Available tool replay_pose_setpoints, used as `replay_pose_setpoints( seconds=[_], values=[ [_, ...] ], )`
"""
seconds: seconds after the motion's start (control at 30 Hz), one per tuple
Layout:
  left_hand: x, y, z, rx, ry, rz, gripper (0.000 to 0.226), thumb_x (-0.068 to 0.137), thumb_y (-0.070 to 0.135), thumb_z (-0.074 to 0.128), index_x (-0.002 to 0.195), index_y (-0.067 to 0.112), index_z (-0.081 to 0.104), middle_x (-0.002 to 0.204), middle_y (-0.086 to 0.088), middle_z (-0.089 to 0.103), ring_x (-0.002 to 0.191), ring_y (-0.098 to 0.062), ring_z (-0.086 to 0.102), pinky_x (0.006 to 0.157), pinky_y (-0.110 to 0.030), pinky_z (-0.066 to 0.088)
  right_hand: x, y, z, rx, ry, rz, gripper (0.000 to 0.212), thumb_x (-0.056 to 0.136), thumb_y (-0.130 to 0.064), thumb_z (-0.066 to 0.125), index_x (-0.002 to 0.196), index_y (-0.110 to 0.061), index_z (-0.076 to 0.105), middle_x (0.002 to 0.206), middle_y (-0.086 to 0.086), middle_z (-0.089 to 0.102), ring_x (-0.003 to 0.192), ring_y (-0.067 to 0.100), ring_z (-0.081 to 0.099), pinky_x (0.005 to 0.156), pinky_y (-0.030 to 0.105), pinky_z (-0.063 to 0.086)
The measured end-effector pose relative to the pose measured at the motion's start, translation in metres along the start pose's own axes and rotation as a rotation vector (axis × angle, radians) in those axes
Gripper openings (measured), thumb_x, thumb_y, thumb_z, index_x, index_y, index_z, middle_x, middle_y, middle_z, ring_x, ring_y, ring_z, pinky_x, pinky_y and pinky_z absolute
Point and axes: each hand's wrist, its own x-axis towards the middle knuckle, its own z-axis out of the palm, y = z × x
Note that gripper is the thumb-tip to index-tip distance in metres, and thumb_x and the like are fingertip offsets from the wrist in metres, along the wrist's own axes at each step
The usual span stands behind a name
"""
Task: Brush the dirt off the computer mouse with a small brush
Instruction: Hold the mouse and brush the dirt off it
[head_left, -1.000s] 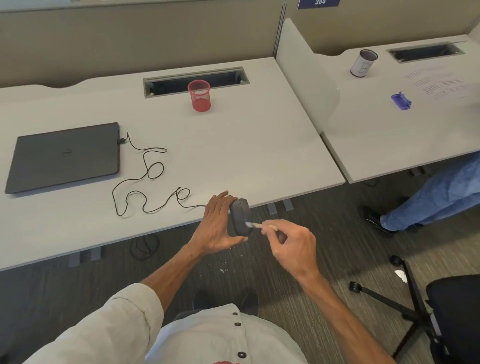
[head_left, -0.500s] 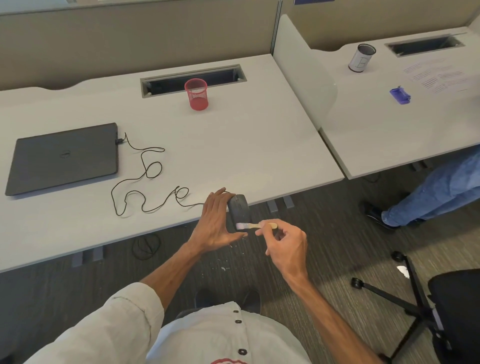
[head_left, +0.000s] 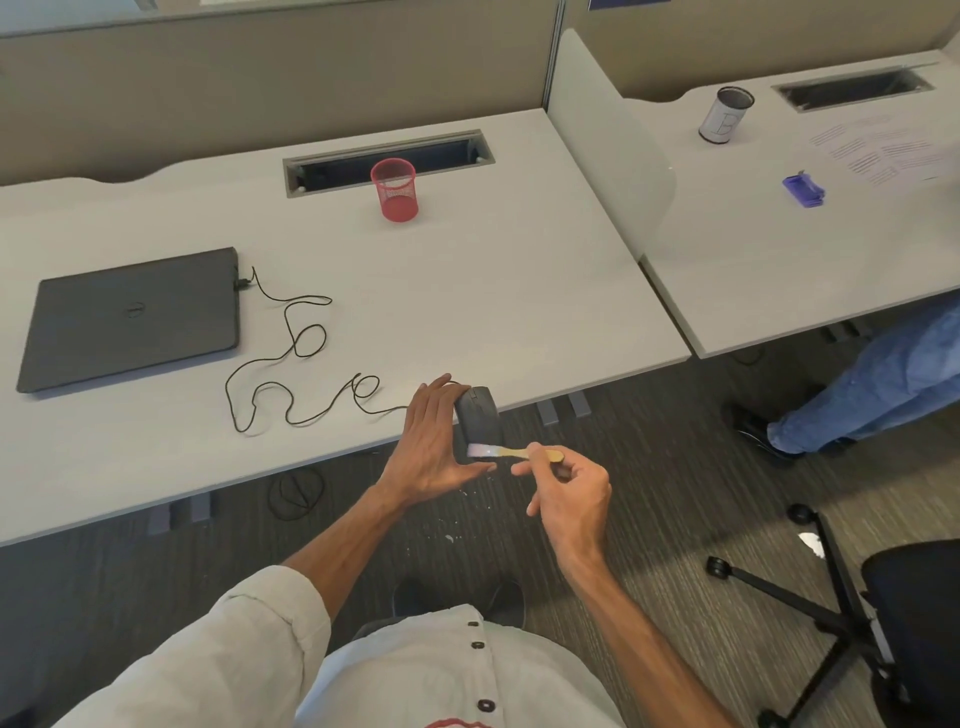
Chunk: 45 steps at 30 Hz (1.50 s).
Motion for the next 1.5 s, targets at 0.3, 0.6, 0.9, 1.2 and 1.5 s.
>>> replay_pose_setpoints(
  seconds=[0.3,0.6,0.9,1.2,1.5],
  values=[
    [0.001,0.001,0.001,-0.012,0.006,0.001,0.117,0.076,0.067,0.092,0.160,0.008,0.037,0.166,-0.014,0.038,0.163,-0.031,0.027,0.134,-0.059,0.024,0.006,0.001,-0.003,-0.095,0.010,0.013,0.024,0.106,-0.033,0.072,0.087,-0.025,0.084,0.077,-0.013,0.083,0.040,0.009,0.061,0.043,0.024,0.051],
    [0.000,0.001,0.000,0.003,-0.008,0.016,0.119,0.076,0.067,0.092,0.161,0.007,0.036,0.168,-0.013,0.036,0.165,-0.029,0.023,0.136,-0.059,0.020,0.016,0.002,-0.005,0.042,0.021,0.075,0.022,0.107,-0.032,0.071,0.091,-0.024,0.084,0.083,-0.010,0.085,0.042,0.015,0.059,0.048,0.034,0.054],
    [-0.005,-0.002,0.000,0.004,-0.018,0.018,0.122,0.075,0.070,0.091,0.162,0.007,0.035,0.170,-0.013,0.036,0.167,-0.028,0.022,0.137,-0.057,0.017,0.031,-0.003,-0.010,0.037,0.060,0.001,0.018,0.106,-0.035,0.072,0.092,-0.032,0.083,0.085,-0.009,0.084,0.042,0.011,0.056,0.042,0.025,0.048],
    [-0.009,-0.005,-0.001,-0.013,-0.005,0.031,0.121,0.075,0.065,0.094,0.161,0.004,0.035,0.168,-0.015,0.038,0.164,-0.030,0.027,0.137,-0.058,0.018,0.030,-0.010,-0.020,-0.071,-0.076,-0.189,0.013,0.104,-0.034,0.070,0.095,-0.039,0.079,0.078,-0.011,0.079,0.049,0.008,0.063,0.045,0.021,0.050],
    [-0.011,-0.009,-0.001,-0.005,-0.015,0.051,0.119,0.075,0.065,0.093,0.160,0.003,0.037,0.166,-0.014,0.039,0.164,-0.031,0.028,0.137,-0.058,0.019,0.043,-0.027,0.005,-0.305,-0.077,-0.295,0.017,0.105,-0.033,0.072,0.093,-0.027,0.084,0.066,-0.017,0.073,0.066,-0.007,0.067,0.058,0.003,0.039]
  ],
)
